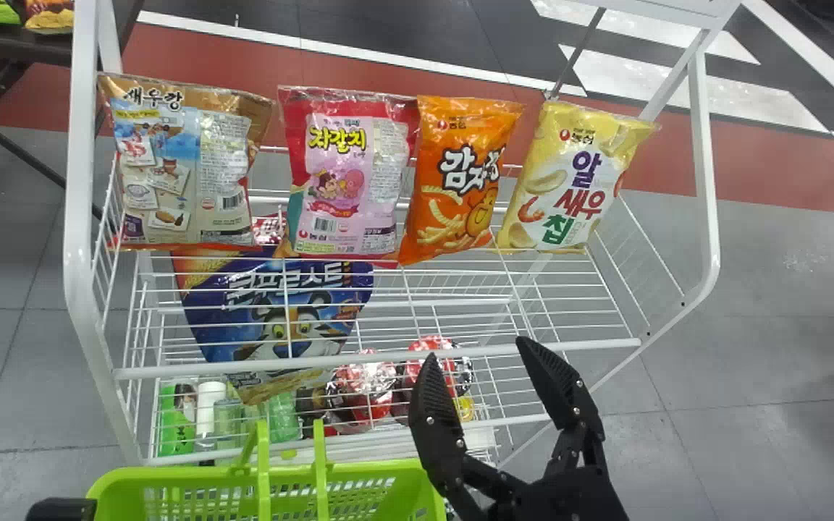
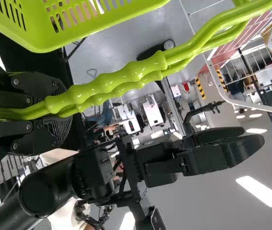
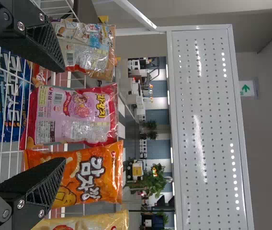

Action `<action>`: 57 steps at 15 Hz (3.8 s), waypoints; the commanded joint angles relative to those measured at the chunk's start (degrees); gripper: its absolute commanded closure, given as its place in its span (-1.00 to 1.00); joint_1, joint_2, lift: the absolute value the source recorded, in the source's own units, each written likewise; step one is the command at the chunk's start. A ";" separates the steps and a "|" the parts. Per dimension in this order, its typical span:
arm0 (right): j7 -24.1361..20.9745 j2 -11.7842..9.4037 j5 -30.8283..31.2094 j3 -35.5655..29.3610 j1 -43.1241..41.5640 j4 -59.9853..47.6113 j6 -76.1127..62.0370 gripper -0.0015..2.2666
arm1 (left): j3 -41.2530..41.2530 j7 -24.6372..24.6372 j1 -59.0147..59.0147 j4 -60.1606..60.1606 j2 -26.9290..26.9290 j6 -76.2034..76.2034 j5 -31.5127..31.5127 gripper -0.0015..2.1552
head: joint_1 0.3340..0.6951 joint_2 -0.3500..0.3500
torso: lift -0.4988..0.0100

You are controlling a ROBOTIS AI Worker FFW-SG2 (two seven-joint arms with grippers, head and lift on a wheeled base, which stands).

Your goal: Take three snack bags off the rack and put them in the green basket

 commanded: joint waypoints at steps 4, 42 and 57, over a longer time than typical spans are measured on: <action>0.18 0.00 -0.15 0.00 -2.54 1.61 1.63 -0.85 | -0.14 -0.07 0.00 -0.08 -0.01 -0.25 0.03 0.15 | 1.00 -1.00 | 0.88; 10.81 -1.23 -2.08 10.99 -48.69 9.87 51.37 0.89 | -2.07 1.87 -2.37 0.18 2.02 -0.60 -0.23 0.15 | 1.00 -0.29 | 0.88; 32.43 3.16 -18.17 -33.57 -16.87 -28.09 91.10 0.89 | -0.66 3.98 -2.90 0.27 -1.32 -0.60 -1.64 0.15 | 1.00 -1.00 | 0.88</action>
